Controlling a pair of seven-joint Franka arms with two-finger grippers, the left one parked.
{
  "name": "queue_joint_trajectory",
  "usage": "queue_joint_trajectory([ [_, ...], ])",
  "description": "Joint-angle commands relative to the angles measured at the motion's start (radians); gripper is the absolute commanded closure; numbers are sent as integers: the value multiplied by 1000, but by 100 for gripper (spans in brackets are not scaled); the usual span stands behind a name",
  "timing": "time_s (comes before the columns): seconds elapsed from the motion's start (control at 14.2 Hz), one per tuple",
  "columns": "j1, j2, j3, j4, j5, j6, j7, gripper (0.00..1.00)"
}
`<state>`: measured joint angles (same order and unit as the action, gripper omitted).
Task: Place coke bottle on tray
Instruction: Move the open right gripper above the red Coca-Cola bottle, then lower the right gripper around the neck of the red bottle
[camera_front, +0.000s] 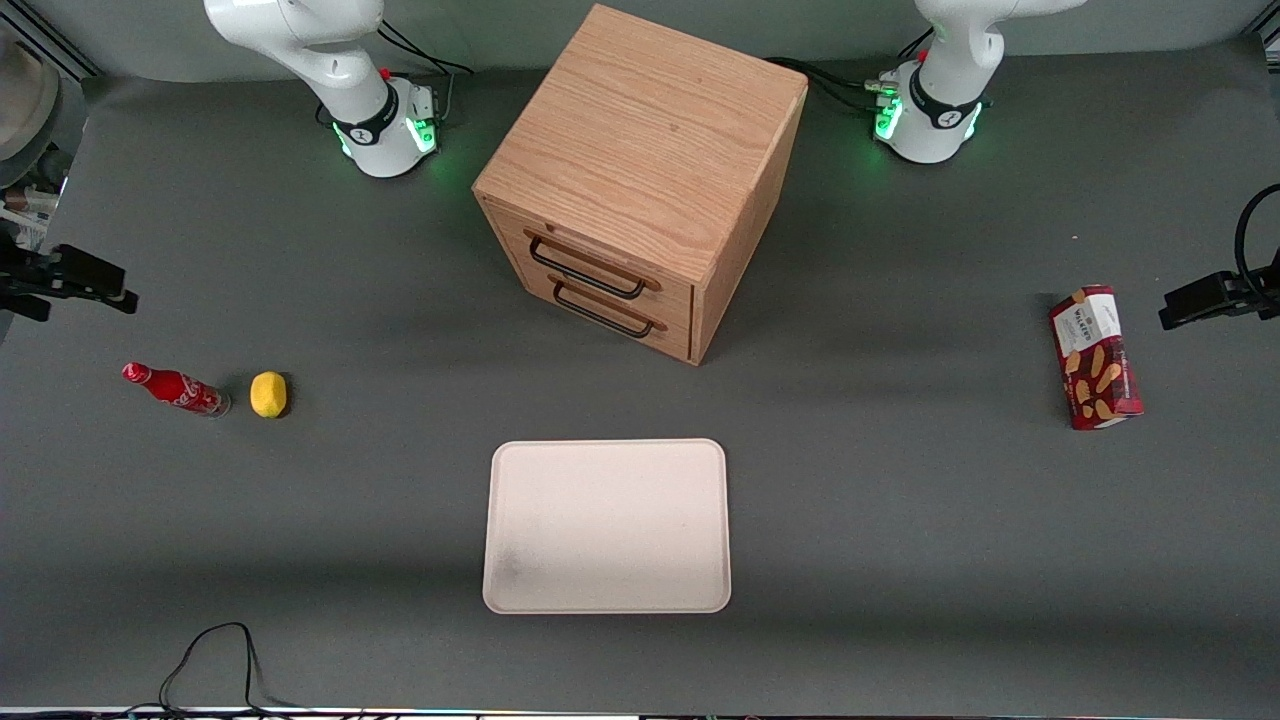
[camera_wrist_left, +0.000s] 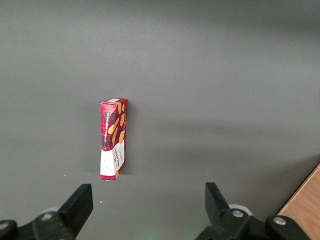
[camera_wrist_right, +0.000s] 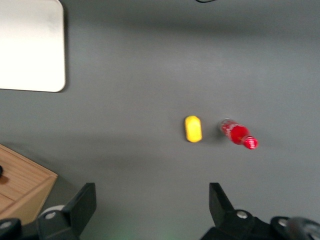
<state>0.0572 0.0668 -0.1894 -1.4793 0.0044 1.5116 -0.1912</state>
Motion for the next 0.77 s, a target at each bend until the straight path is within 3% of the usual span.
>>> queue_joint_trajectory([
  [0.0,-26,-19,-62,-27,-3,12,-141,0],
  [0.35,-31,-42,-228,-78,-1,56,-373,0],
  [0.7,-45,-101,-283,-174,-3,122,-470,0],
])
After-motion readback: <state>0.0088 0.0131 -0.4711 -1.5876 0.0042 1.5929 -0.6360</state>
